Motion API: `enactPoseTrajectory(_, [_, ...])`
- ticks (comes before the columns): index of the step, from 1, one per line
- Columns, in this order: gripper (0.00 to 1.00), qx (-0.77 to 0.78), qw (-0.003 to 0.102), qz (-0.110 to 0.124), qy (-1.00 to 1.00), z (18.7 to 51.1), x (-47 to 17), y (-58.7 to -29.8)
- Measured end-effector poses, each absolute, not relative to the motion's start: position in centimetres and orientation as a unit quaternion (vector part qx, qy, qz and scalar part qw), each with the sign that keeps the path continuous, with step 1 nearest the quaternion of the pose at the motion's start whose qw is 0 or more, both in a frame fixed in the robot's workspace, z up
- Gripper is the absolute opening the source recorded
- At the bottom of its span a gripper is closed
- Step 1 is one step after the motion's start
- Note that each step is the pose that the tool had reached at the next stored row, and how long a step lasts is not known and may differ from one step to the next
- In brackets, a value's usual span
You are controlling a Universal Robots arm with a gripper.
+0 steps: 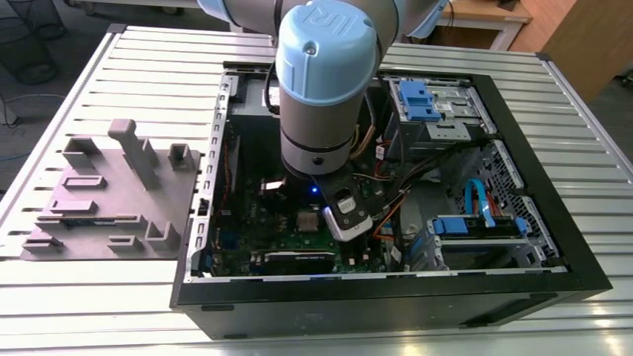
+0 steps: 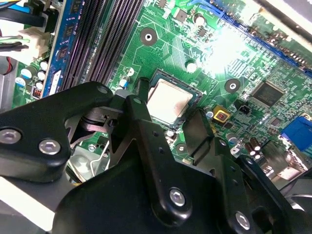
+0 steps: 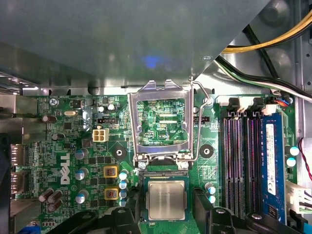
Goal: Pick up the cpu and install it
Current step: 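Place the cpu into insertion slot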
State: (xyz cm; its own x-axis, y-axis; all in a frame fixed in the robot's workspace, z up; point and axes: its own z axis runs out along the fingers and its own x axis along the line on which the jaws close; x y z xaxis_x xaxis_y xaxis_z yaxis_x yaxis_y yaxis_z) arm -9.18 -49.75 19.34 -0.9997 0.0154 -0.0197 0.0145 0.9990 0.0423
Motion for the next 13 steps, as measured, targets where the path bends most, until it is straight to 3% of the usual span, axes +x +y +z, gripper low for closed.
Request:
enactPoseTrajectory(3, [0.55, 0.008, 0.01, 0.021, 1.0, 19.34, -9.18, -49.75])
enactPoseTrajectory(4, [0.47, 0.008, 0.01, 0.021, 1.0, 19.34, -9.18, -49.75])
enactPoseTrajectory(13, [0.47, 0.009, 0.01, 0.021, 1.0, 19.34, -9.18, -49.75])
